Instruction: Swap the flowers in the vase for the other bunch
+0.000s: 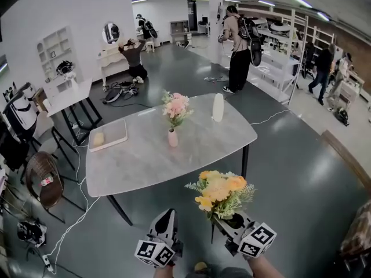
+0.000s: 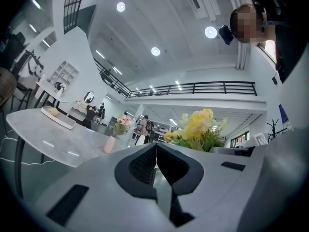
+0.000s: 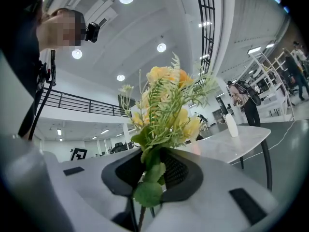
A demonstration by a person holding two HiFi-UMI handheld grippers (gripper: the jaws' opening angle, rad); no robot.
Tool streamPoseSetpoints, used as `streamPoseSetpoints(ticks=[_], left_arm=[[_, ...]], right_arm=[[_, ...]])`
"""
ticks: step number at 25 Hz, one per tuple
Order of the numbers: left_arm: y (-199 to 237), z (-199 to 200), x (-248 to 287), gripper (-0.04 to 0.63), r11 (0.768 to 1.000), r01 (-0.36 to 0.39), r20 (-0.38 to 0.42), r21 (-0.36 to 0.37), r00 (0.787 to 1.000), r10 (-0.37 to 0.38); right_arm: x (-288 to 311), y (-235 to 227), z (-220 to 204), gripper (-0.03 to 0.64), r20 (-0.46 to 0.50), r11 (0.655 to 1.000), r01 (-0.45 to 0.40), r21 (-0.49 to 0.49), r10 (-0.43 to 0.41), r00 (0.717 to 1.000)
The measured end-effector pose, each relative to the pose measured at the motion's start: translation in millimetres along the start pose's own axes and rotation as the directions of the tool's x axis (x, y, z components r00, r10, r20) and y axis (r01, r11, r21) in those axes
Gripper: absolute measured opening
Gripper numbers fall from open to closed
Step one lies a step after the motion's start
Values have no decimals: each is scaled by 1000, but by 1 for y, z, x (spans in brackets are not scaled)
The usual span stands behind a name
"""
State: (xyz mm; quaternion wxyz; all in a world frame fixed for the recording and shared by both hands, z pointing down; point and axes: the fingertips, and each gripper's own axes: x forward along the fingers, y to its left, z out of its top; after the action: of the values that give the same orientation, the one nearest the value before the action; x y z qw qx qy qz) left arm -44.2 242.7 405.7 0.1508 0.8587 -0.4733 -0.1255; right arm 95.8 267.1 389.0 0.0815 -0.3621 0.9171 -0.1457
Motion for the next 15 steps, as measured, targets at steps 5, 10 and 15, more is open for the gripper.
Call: streamPoseSetpoints(ticks=[5,10,15], left_arm=[[11,-16,19,14,1000,7,-30,-23,1000,-8],[22,-26,46,14,999,9,-48,-53,999,-12],[44,-21,81,15,998,-18,-57,-59,998,14]], right_arm=[[16,-16,-6,97,-16,1000,5,14,-5,1000],[35,-40,-6,97,-27,1000,-2,23,2,1000],[68,-70,3,97,-38,999,-27,38,29,999]])
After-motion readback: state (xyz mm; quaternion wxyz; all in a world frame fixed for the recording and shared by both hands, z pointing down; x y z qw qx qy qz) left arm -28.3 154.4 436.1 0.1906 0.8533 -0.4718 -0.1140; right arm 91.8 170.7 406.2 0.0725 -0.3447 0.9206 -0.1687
